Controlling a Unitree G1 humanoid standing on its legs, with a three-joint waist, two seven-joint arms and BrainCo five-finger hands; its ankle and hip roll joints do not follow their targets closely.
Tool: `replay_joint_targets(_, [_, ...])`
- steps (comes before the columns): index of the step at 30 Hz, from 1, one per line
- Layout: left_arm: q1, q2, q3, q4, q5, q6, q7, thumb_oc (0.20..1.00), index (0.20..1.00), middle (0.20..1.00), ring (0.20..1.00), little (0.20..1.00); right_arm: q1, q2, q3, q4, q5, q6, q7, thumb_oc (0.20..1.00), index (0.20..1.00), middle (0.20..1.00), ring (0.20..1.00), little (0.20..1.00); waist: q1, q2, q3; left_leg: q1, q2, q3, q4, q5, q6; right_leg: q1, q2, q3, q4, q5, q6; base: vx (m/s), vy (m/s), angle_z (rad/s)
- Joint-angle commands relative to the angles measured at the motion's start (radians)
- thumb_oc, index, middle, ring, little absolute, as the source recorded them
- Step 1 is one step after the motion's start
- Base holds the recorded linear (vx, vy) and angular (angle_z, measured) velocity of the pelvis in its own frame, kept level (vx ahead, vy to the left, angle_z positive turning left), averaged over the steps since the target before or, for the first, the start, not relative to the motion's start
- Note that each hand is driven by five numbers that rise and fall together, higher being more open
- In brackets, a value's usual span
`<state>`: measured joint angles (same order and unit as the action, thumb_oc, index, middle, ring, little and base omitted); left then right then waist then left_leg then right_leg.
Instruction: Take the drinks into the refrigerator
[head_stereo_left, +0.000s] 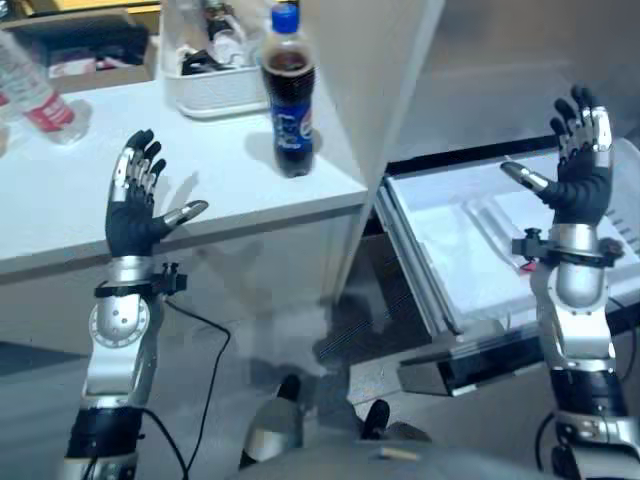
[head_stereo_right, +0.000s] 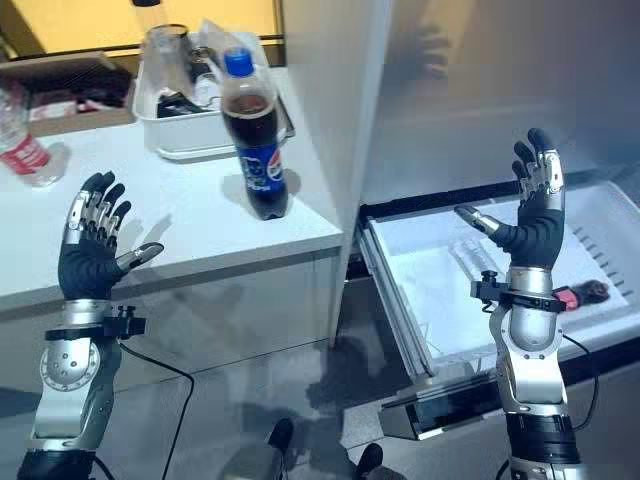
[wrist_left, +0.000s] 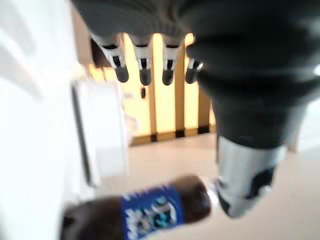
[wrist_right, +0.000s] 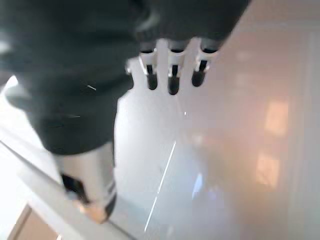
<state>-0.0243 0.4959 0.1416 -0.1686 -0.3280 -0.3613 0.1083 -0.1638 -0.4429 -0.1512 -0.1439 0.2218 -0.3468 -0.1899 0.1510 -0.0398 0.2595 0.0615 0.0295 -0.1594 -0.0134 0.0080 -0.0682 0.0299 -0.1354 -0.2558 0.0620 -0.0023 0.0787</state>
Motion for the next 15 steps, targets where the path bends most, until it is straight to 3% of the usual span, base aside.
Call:
replay_joint_targets(1, [-0.031, 0.044, 0.027, 0.012, 0.033, -0.061, 0.021, 1.0, 1.0, 1.0, 1.0, 1.0, -0.05, -0.033, 0.008, -0.015, 0.036, -0.026, 0.01, 1.0, 1.0, 1.0, 1.0, 1.0, 0.002, 0.012, -0.062, 0.035, 0.048, 0.006, -0.074, -0.03, 0.001, 0.009, -0.077, -0.008, 0.134, -0.044, 0.066, -0.06, -0.223, 2.49])
replay_joint_targets(15, [-0.086, 0.089, 0.012, 0.125, 0.0, -0.03, 0.008, 1.0, 1.0, 1.0, 1.0, 1.0, -0.067, -0.029, 0.027, -0.03, 0.065, -0.016, 0.042, 1.0, 1.0, 1.0, 1.0, 1.0, -0.031, 0.025, -0.068, 0.073, 0.05, 0.058, -0.074, -0.05, 0.005, 0.014, -0.069, 0.032, 0.112, -0.031, 0.068, 0.0, 0.009, -0.11])
